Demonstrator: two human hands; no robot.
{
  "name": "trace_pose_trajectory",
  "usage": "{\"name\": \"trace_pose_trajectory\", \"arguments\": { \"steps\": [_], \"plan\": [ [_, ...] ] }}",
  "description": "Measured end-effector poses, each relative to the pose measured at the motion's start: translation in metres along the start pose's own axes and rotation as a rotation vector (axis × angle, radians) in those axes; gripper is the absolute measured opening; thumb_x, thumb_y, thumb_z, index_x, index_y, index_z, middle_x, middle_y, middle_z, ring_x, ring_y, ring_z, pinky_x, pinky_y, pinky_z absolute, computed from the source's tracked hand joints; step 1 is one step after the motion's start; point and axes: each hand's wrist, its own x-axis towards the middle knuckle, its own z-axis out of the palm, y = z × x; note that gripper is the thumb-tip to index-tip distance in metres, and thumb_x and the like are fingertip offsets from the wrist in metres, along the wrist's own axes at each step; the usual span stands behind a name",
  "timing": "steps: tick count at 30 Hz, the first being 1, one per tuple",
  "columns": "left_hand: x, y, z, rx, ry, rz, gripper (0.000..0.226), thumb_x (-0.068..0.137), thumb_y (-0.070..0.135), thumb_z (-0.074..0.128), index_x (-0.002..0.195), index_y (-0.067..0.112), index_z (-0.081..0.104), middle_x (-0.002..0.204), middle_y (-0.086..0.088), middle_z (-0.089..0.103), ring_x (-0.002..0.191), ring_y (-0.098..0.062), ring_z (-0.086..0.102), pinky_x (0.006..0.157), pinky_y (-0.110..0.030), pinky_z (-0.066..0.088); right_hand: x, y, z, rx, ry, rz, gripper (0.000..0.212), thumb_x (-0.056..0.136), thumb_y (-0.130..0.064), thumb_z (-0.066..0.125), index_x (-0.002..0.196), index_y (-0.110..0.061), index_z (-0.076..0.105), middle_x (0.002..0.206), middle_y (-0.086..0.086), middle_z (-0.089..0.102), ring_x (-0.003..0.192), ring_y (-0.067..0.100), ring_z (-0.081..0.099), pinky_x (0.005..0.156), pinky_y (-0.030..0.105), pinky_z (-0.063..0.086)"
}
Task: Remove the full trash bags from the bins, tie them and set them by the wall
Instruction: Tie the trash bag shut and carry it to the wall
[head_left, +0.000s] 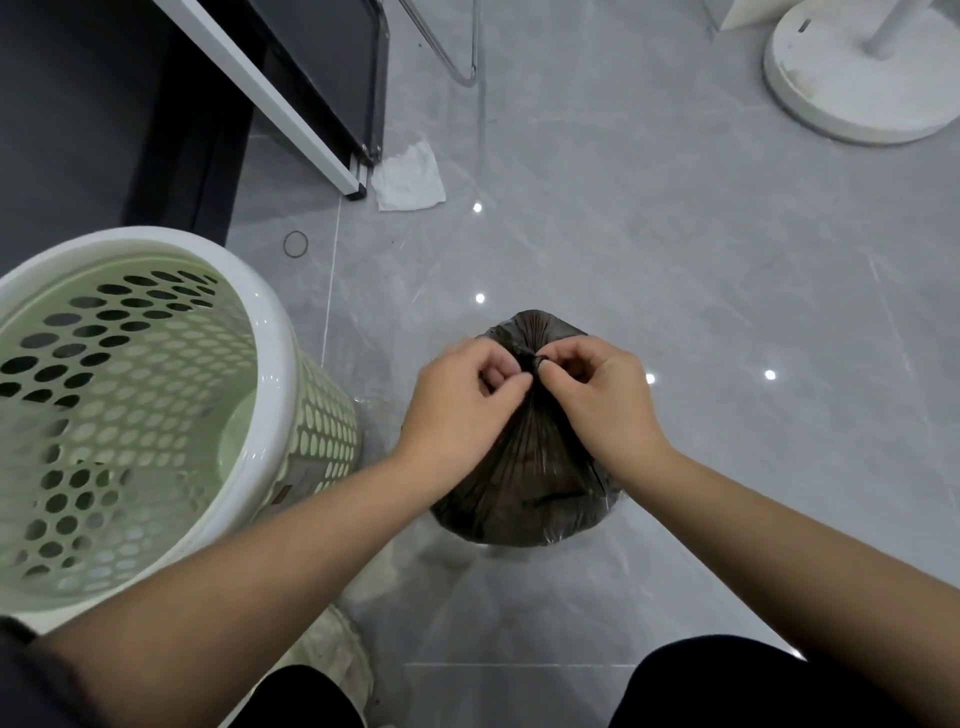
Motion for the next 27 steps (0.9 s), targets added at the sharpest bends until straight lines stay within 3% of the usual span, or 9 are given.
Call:
{"name": "trace_pose_trajectory", "arguments": {
  "steps": [3,6,10,18,21,24,27],
  "plan": [
    [0.0,-0.004,0.01,0.102,-0.041,0.062,0.006,0.079,0.024,0.07,0.083,0.021,0.067,0.079,0.009,0.061,0.063,-0.004,0.053,0.064,-0.017,0.045,0.001,-0.003,0.002,-0.024,-0.003,0.021,0.013,0.082,-0.013,0.063,0.078,-0.024,0.067,0.09,-0.002,0.067,0.084,0.011,0.063,0.079,0.025,0.051],
    [0.005,-0.003,0.01,0.088,-0.017,0.076,0.002,0.082,0.021,0.067,0.084,0.021,0.068,0.076,0.013,0.061,0.064,0.0,0.054,0.064,-0.008,0.042,0.003,-0.004,-0.001,-0.007,-0.038,0.077,0.012,0.084,-0.016,0.064,0.078,-0.025,0.067,0.092,0.0,0.067,0.085,0.011,0.063,0.079,0.025,0.05],
    [0.006,-0.003,0.008,0.055,-0.048,0.083,0.005,0.082,0.016,0.066,0.082,0.02,0.068,0.071,0.016,0.059,0.062,0.004,0.052,0.063,-0.007,0.042,0.001,-0.003,-0.008,0.106,-0.144,0.191,0.016,0.086,-0.015,0.064,0.074,-0.025,0.066,0.088,0.0,0.066,0.076,0.009,0.06,0.073,0.025,0.048],
    [0.02,-0.006,0.007,0.069,-0.154,0.092,0.008,0.081,0.012,0.064,0.079,0.018,0.068,0.074,0.009,0.062,0.058,-0.003,0.056,0.06,-0.02,0.048,0.006,-0.008,-0.017,0.382,-0.411,0.436,0.022,0.091,-0.01,0.058,0.073,-0.016,0.068,0.073,0.0,0.068,0.069,0.01,0.064,0.07,0.024,0.049],
    [0.02,-0.007,0.008,0.115,-0.124,0.131,0.008,0.08,0.01,0.063,0.078,0.017,0.064,0.075,0.008,0.06,0.059,-0.004,0.056,0.061,-0.018,0.045,0.007,-0.006,-0.015,0.434,-0.354,0.495,0.013,0.092,-0.012,0.058,0.087,-0.011,0.07,0.083,0.004,0.071,0.076,0.013,0.067,0.065,0.019,0.052],
    [0.017,-0.006,0.011,0.149,-0.077,0.175,0.008,0.082,0.014,0.064,0.086,0.019,0.068,0.08,0.012,0.06,0.061,0.0,0.053,0.062,-0.006,0.04,0.008,-0.004,-0.013,0.452,-0.245,0.496,0.011,0.091,-0.014,0.06,0.088,-0.01,0.071,0.085,0.004,0.073,0.078,0.012,0.069,0.061,0.016,0.052],
    [0.014,-0.007,0.011,0.063,-0.088,0.108,0.007,0.084,0.019,0.066,0.09,0.02,0.07,0.075,0.015,0.063,0.058,-0.001,0.06,0.064,-0.008,0.044,0.007,0.0,-0.01,0.427,-0.208,0.445,0.012,0.09,-0.016,0.062,0.086,-0.011,0.072,0.086,0.004,0.073,0.084,0.014,0.07,0.07,0.022,0.052]
  ]
}}
